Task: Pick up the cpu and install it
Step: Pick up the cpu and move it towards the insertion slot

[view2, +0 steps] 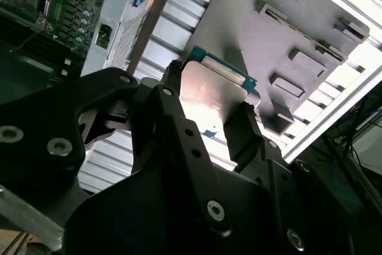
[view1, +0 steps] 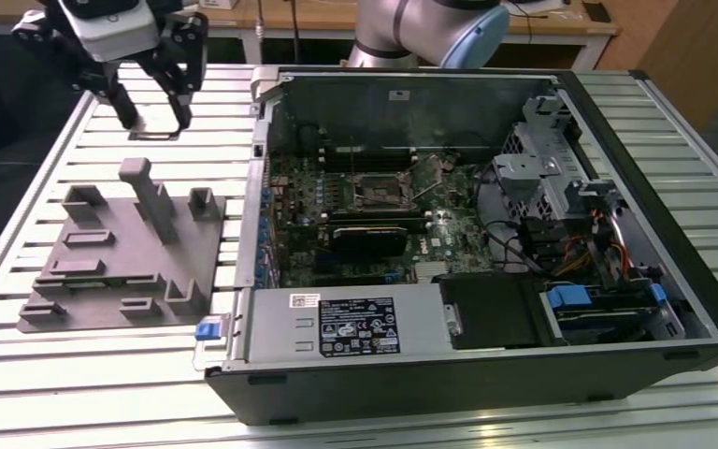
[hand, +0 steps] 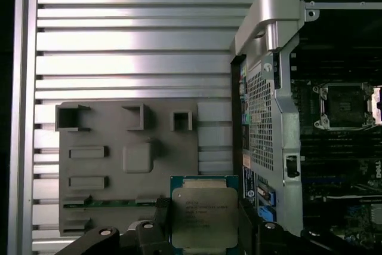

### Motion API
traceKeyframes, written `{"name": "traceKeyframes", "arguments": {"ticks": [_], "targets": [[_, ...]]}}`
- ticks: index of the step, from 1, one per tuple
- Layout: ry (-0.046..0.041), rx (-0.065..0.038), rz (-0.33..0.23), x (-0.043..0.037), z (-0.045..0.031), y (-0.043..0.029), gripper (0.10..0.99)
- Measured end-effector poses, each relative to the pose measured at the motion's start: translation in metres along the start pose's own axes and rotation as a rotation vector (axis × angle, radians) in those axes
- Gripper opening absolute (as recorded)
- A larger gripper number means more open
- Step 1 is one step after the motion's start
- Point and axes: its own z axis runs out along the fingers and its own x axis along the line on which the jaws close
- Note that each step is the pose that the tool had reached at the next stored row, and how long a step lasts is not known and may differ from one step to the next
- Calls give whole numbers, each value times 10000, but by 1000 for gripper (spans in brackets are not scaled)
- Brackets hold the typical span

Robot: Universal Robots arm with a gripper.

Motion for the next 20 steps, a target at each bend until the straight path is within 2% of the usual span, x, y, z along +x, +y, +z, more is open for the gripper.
{"name": "traceKeyframes", "arguments": {"ticks": [5, 20], "targets": [[1, 1, 1, -184, 6, 5, 537], [1, 0, 0, -866, 30, 29, 537]]}}
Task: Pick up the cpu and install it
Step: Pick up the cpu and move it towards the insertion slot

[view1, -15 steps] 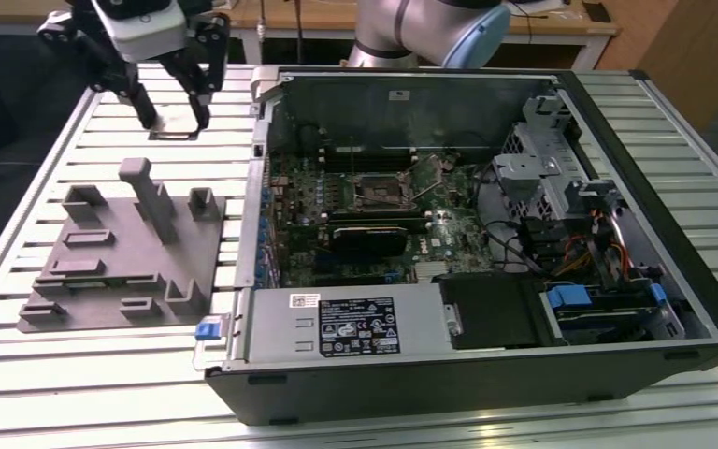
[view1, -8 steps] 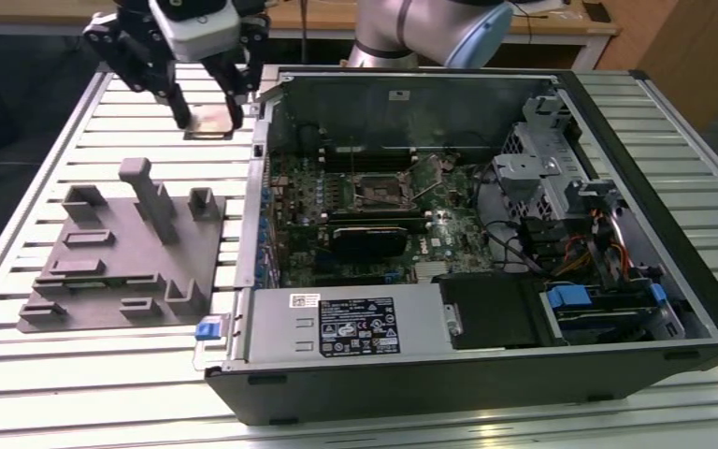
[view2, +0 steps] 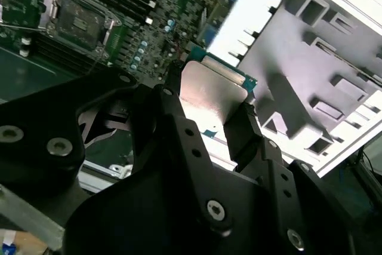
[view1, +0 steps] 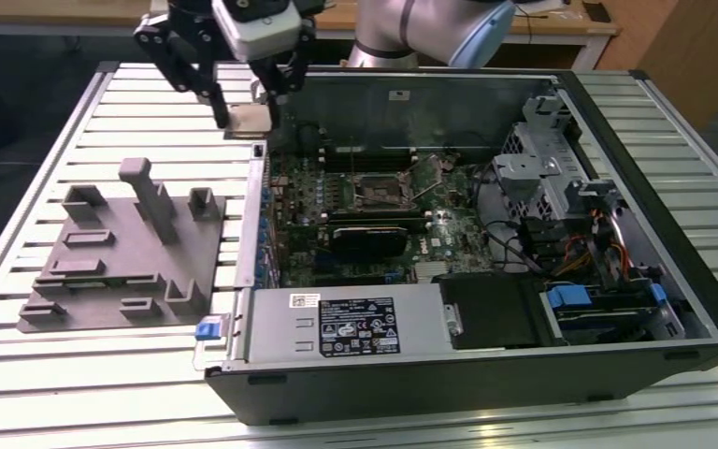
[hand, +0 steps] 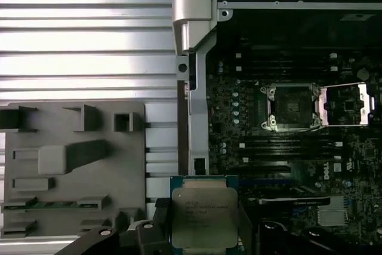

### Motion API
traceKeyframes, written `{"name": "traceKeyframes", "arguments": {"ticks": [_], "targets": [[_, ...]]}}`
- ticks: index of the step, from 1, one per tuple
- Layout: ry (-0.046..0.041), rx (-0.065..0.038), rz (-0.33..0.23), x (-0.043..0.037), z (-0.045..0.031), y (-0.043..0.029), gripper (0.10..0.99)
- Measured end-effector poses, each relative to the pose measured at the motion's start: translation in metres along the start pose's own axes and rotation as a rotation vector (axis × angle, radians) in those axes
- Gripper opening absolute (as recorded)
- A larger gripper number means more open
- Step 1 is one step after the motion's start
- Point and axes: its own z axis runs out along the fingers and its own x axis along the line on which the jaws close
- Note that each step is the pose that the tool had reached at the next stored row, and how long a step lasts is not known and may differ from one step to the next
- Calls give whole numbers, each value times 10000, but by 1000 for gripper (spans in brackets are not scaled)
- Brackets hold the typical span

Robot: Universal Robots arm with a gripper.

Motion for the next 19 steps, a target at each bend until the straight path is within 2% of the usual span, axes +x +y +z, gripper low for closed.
{"name": "traceKeyframes", "arguments": {"ticks": [19], "targets": [[0, 0, 0, -864, 31, 39, 537]]}}
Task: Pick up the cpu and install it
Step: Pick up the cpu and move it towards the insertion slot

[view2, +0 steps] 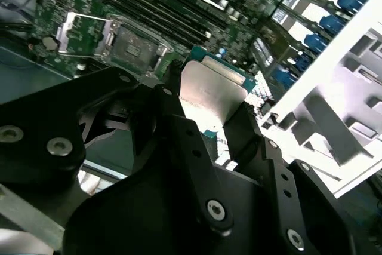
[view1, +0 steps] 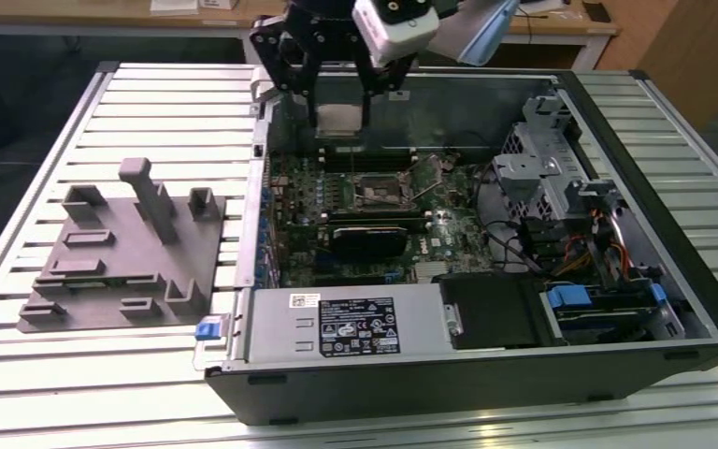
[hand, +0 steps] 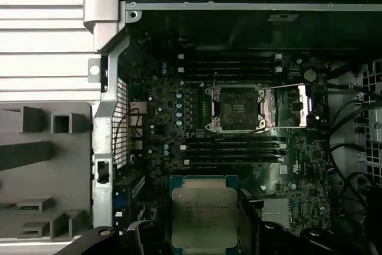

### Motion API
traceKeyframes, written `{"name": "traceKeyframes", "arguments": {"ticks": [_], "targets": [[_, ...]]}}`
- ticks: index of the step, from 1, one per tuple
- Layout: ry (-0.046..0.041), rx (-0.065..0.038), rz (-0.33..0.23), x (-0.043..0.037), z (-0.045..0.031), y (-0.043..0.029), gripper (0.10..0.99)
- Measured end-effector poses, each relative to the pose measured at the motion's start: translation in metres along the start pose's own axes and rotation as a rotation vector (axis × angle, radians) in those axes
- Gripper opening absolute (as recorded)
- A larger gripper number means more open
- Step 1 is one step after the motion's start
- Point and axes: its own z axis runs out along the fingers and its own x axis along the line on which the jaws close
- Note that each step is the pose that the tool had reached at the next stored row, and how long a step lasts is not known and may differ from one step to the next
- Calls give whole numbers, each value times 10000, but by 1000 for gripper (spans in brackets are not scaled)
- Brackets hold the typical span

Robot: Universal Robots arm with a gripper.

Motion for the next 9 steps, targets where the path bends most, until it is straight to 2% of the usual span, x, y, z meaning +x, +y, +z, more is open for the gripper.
{"name": "traceKeyframes", "arguments": {"ticks": [5, 9], "targets": [[16, 1, 2, -204, 21, 8, 537], [22, -1, 2, -294, 86, 6, 537]]}}
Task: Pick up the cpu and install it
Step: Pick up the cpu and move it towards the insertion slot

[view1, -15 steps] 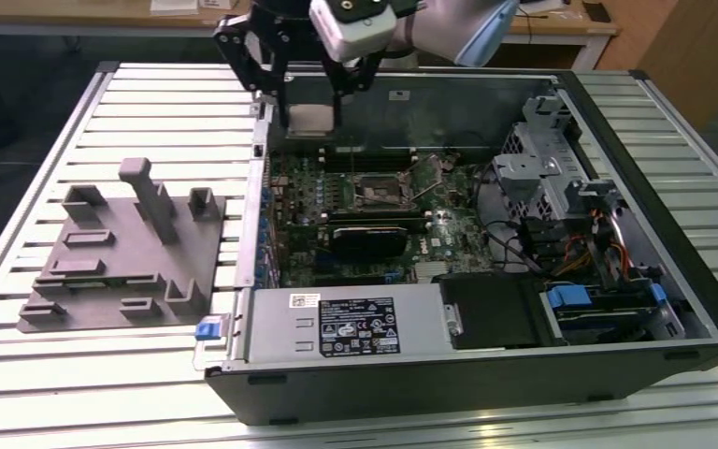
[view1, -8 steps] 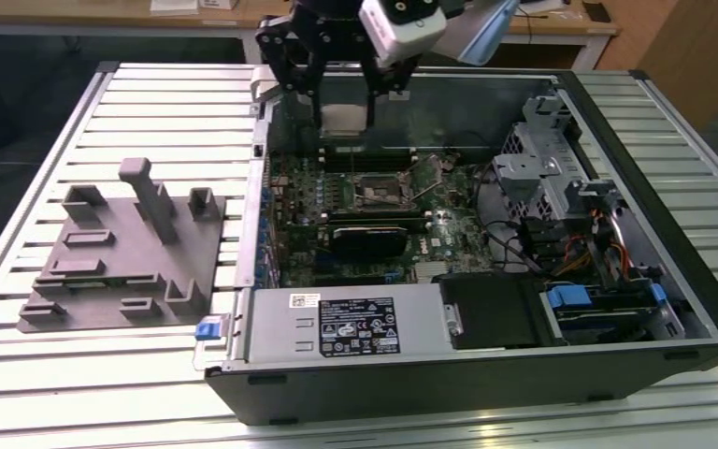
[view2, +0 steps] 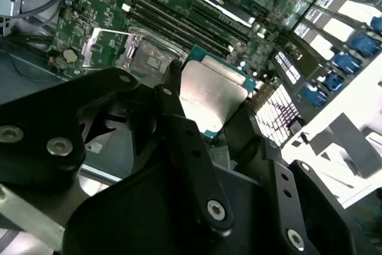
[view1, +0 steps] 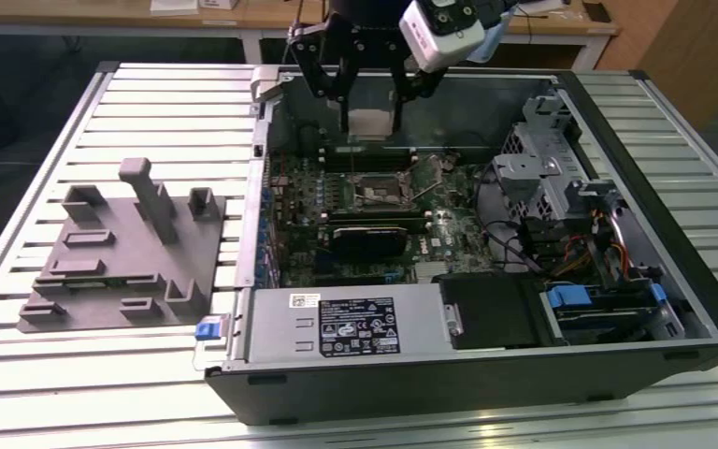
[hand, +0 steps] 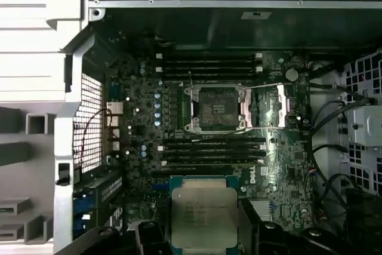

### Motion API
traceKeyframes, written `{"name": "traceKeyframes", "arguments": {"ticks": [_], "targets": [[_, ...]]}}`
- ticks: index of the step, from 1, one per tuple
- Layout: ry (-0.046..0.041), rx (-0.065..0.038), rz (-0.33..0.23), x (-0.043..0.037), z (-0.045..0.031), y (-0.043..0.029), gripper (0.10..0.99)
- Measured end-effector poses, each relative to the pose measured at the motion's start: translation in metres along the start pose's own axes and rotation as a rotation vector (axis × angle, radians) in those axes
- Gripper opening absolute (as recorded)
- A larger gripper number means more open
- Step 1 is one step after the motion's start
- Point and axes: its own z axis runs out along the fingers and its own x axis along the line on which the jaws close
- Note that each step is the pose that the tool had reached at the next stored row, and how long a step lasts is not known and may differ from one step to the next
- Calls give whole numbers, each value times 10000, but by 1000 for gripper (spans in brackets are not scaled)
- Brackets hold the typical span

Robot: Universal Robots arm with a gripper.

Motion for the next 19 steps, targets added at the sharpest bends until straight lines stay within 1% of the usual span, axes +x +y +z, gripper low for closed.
{"name": "traceKeyframes", "arguments": {"ticks": [4, 5, 19], "targets": [[1, 1, 0, -53, 73, -3, 537], [1, 1, 0, -65, 109, -5, 537], [1, 1, 0, -72, 364, -21, 537]]}}
